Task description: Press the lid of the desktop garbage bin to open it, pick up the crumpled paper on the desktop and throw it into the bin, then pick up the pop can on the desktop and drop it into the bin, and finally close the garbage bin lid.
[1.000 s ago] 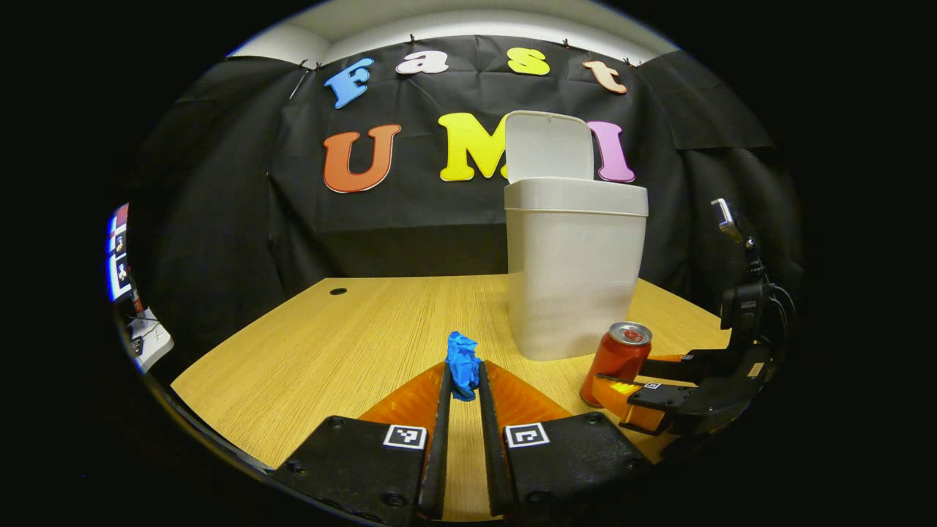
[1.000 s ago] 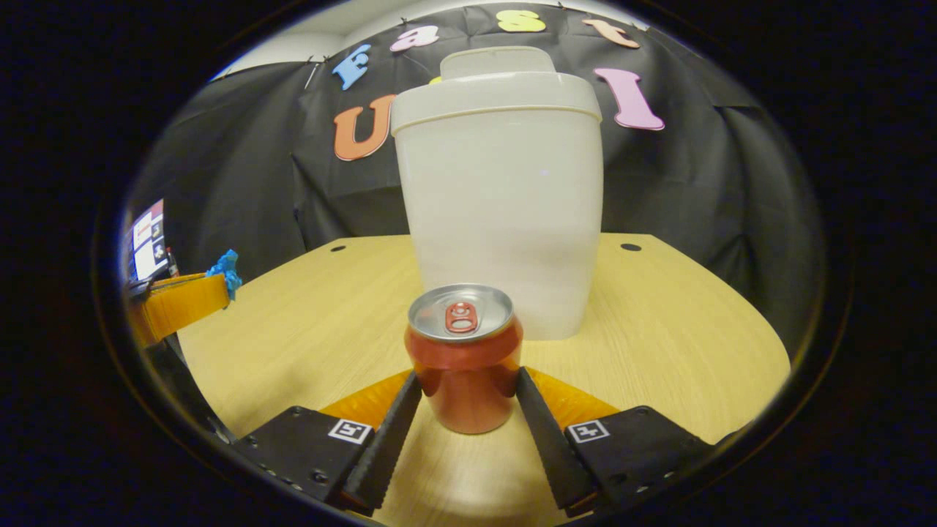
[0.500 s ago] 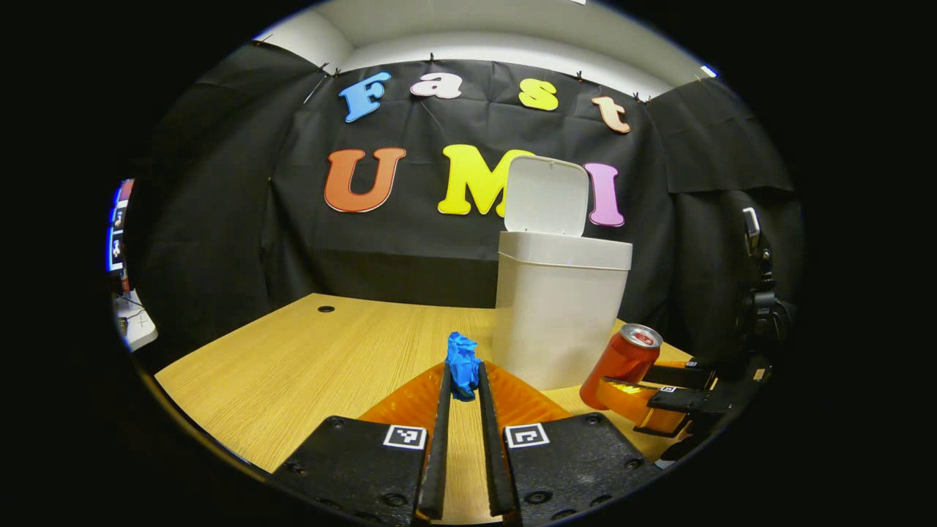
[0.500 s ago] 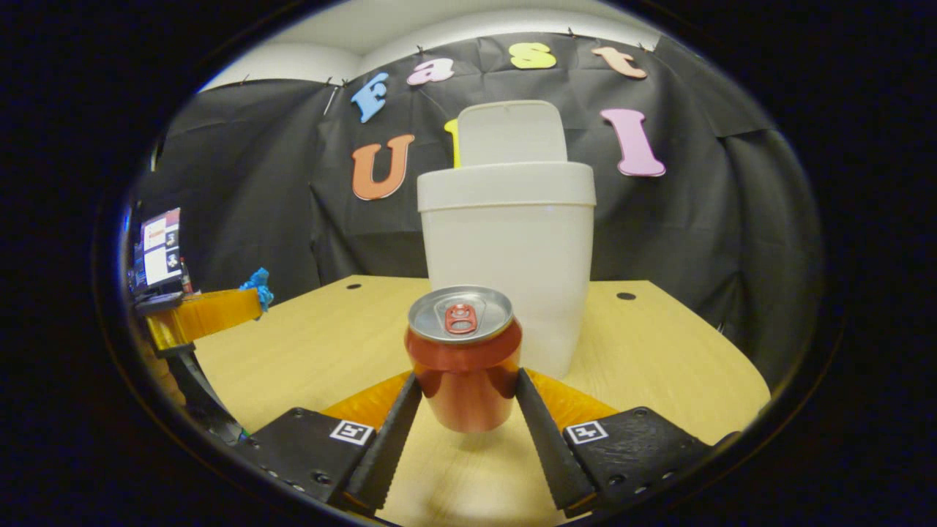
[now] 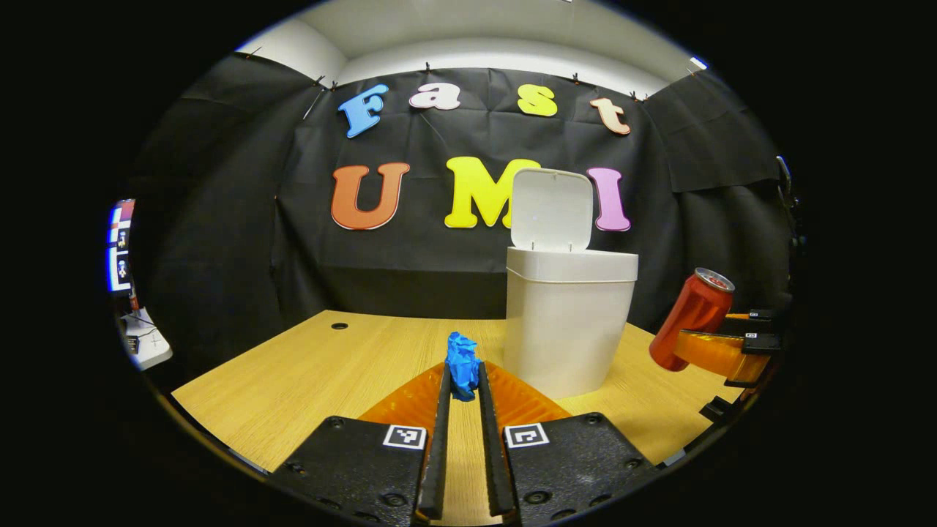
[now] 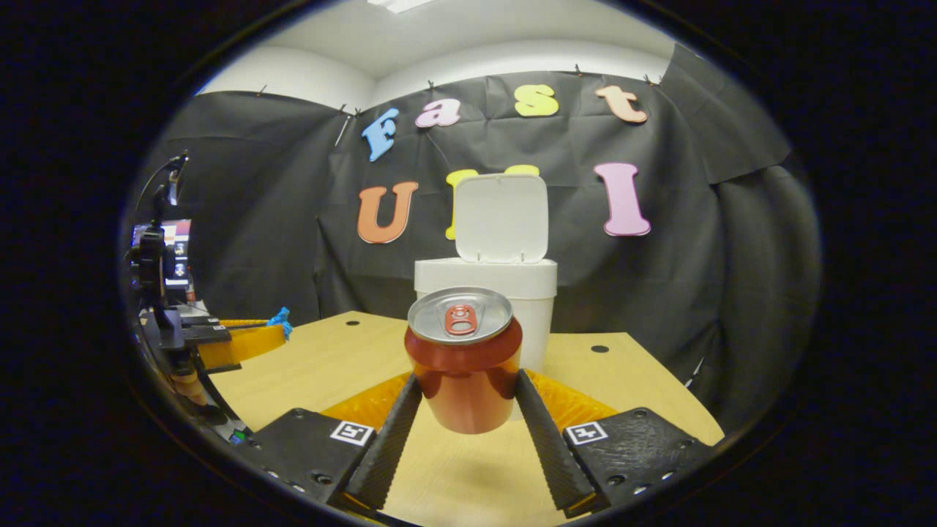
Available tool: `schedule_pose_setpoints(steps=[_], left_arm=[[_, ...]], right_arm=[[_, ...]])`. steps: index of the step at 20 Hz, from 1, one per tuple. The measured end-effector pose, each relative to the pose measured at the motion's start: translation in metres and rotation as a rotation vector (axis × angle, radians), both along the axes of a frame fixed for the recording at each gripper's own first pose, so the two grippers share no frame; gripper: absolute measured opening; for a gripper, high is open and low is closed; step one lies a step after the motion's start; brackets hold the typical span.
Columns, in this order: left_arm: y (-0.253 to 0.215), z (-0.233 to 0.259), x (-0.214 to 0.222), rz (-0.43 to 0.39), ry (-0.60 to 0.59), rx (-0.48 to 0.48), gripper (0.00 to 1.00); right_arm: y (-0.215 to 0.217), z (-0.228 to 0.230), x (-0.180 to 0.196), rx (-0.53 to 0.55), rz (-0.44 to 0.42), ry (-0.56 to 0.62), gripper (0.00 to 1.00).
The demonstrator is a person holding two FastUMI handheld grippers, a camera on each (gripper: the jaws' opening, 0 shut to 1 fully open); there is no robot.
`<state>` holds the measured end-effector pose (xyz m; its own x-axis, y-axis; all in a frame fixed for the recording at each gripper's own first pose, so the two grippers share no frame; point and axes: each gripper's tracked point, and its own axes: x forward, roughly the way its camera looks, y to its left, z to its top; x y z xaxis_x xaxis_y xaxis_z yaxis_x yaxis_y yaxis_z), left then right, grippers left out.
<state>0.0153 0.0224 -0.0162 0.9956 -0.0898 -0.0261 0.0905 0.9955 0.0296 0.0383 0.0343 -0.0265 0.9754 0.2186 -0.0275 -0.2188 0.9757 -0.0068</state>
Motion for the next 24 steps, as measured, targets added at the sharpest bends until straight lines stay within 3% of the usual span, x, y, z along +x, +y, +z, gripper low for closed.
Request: schedule_pose_setpoints(steps=[2,3,5,11,17,18,21,24], left_arm=[[0.001,0.018,0.005,0.009,-0.018,0.012,0.22],[-0.002,0.029,0.009,0.006,-0.028,0.022,0.25],[-0.019,0.049,0.018,-0.036,-0.052,0.037,0.25],[-0.052,0.1,0.068,-0.064,-0.069,0.04,0.25],[-0.114,0.143,0.125,-0.155,-0.063,0.066,0.22],[-0.126,0.149,0.136,-0.168,-0.074,0.081,0.25],[-0.185,0.158,0.161,-0.321,-0.099,0.09,0.24],[-0.211,0.15,0.186,-0.346,-0.084,0.14,0.24]], right_arm=[[-0.009,0.004,-0.003,0.017,0.001,-0.011,0.8],[-0.012,0.005,-0.003,0.025,0.004,-0.011,0.8],[-0.018,0.003,-0.003,0.029,0.001,-0.004,0.8],[-0.041,0.002,0.001,0.046,-0.032,0.001,0.8],[-0.051,0.005,-0.003,0.045,-0.042,-0.004,0.8],[-0.051,0.006,-0.003,0.042,-0.043,-0.011,0.8],[-0.049,0.009,-0.005,0.07,-0.032,-0.027,0.8],[-0.05,0.014,-0.007,0.083,-0.035,-0.032,0.8]])
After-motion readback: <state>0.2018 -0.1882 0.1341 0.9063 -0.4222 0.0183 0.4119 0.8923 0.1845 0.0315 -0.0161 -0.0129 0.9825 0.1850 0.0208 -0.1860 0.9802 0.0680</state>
